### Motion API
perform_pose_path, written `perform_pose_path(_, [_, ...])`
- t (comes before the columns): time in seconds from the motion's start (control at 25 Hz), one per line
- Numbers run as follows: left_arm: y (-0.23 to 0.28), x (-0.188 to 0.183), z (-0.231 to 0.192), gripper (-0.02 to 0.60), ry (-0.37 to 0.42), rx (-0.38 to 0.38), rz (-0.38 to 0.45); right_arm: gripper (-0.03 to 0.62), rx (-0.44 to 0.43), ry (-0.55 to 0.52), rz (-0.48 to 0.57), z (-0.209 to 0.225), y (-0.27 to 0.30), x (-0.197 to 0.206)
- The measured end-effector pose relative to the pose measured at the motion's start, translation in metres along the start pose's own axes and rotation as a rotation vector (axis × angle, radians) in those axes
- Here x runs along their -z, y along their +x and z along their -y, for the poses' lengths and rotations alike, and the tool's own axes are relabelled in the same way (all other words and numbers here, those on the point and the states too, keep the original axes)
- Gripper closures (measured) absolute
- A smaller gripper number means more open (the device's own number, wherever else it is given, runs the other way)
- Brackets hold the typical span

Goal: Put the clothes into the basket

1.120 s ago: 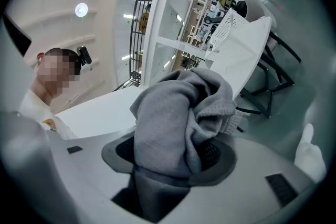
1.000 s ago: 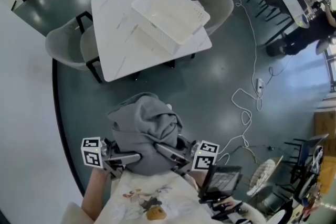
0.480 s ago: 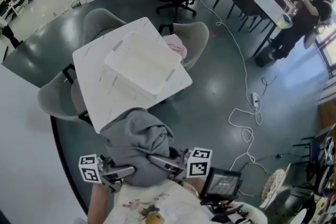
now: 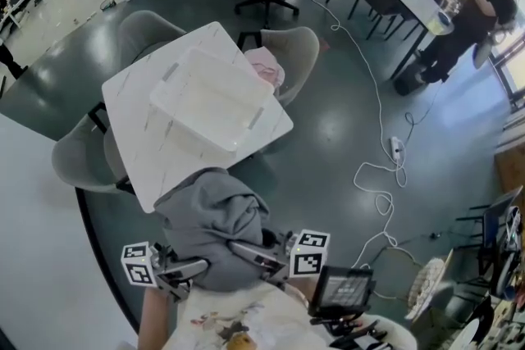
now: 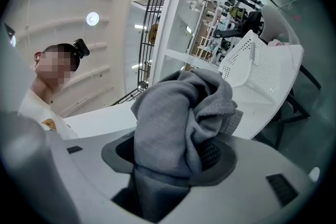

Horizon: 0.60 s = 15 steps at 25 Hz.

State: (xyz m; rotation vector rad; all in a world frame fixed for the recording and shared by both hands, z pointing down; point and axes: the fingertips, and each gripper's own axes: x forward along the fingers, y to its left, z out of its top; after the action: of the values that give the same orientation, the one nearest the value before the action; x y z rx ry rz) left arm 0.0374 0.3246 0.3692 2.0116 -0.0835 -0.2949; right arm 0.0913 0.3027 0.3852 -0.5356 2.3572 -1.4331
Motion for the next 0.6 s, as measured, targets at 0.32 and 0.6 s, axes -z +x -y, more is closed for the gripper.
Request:
perform_pose_path(0.32, [0.003,-0.007,-0.009,0.218,-0.02,-0.018,-0.017,0.358,0.006,0.028,0.026,0.009,0.001,-0.004])
perform_pose_path(0.6, [0.012,-0.038,-0.017,0.219,-0.011,-0.015,-0.023,0.358,0.018,0.015,0.046,0.016,0.015,-0.034])
